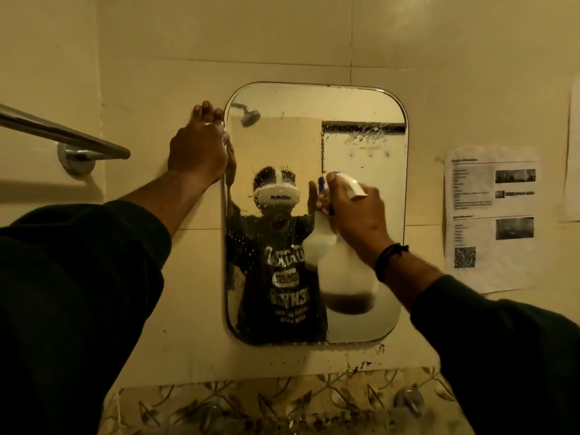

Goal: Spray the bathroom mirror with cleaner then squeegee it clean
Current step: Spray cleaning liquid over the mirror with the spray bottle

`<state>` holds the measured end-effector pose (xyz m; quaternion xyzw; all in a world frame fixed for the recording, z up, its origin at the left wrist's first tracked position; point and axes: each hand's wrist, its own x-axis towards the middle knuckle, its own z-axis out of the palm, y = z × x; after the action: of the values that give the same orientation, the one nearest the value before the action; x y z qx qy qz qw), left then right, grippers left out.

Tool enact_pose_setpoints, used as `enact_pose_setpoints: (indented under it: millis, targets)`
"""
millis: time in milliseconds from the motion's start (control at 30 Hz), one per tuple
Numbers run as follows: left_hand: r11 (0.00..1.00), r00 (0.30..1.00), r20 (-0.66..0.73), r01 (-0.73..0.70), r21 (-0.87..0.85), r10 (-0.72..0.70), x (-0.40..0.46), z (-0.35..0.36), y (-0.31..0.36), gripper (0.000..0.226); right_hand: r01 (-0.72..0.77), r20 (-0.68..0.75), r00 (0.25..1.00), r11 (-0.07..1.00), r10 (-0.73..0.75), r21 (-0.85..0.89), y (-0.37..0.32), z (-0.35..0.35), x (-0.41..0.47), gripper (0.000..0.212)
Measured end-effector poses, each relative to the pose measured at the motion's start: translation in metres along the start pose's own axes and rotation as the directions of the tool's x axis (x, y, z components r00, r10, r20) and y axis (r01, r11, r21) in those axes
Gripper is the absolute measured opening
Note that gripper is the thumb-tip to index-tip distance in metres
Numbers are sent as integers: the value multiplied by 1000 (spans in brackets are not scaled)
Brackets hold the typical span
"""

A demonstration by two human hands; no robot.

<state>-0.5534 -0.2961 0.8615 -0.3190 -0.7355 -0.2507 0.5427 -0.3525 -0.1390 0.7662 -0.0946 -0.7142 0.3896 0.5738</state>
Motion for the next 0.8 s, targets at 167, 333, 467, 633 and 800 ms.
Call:
enact_pose_setpoints:
  millis: [167,333,467,633,800]
  targets:
    - [999,999,-42,-23,24,24,-2,0,3,28,-64,-57,996,998,64,-8,7,-38,25,25]
    - [999,999,-37,-24,46,26,-2,-1,2,29,-121,-39,992,992,123,45,12,-59,31,41]
    - [1000,999,-32,-16,19,17,-2,-2,3,27,-130,17,992,983,129,131,9,-64,27,24]
    - [1000,1000,-9,-7,18,7,-3,-4,4,30,-127,16,992,988,126,92,8,-63,30,16]
    - [1000,1000,2,1,23,-1,-3,-5,4,32,-133,-64,989,991,133,8,14,-64,36,34]
